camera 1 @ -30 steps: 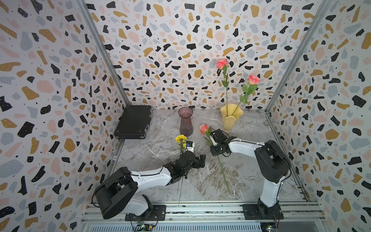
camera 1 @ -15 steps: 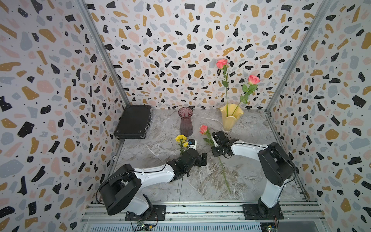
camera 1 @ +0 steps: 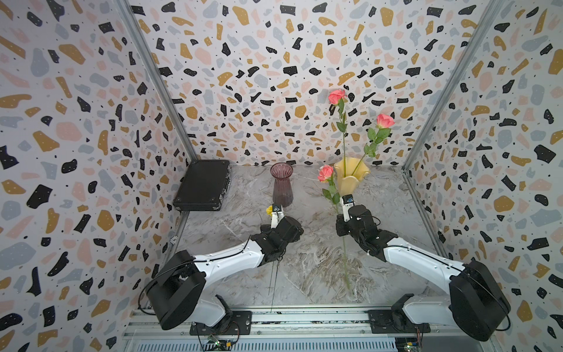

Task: Arrange the flowers in different vases according to their colors
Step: Pick up the flower at the center of the board, then insert the flower into the vase.

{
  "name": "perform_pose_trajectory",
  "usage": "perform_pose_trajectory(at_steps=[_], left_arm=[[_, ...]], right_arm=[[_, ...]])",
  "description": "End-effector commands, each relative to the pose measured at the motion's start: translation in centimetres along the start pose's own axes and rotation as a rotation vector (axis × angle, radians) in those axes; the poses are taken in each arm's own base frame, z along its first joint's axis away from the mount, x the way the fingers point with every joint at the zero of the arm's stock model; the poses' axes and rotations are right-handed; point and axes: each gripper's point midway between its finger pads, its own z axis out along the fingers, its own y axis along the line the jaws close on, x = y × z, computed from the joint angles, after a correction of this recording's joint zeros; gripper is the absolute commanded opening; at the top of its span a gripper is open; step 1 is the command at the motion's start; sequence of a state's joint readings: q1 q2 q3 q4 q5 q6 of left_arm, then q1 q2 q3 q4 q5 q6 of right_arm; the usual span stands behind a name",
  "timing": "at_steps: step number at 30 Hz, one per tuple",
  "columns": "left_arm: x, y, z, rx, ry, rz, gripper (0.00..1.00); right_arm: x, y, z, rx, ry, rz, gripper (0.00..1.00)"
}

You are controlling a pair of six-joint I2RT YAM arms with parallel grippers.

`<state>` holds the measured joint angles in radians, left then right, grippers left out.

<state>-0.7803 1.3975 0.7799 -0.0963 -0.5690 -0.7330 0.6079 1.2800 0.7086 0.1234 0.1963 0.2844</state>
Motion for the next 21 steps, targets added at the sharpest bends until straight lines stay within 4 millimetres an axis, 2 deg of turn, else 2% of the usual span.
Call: perform_pose_trajectory(at_steps=[1,4,7,12,16,21], left_arm=[[0.8,3.6,0.8,-0.022,0.043,-0.156,0.99],[1.0,5.8,1.2,0.004,0.036,-0.294,0.99],[0.2,6.7,0.7,-0.002,-0.013,-0.319,0.99],[0.0,5.4,1.1,0.067,-0.022,-0.315,0.99],[0.1,4.1,1.1,0.141,-0.010,-0.319,0.99],[0.1,4.1,1.0,0.146,-0.014,-0.323,0.99]], right_arm=[[-3.9,0.5,-1.4,-0.020,-0.101,0.014,0.00],[-6.0,1.3,-2.4,-0.054,-0.112,0.005,0.00],[-8.9,2.1,-3.6,-0.082,-0.146,-0.010,0.00],[-14.5,2.4,-5.2,-0.072,-0.286,-0.019,0.00],[-20.3,2.4,-6.9,-0.028,-0.389,-0.052,0.00],[-28.1,1.4,-9.4,0.084,-0.550,-0.095,0.00]])
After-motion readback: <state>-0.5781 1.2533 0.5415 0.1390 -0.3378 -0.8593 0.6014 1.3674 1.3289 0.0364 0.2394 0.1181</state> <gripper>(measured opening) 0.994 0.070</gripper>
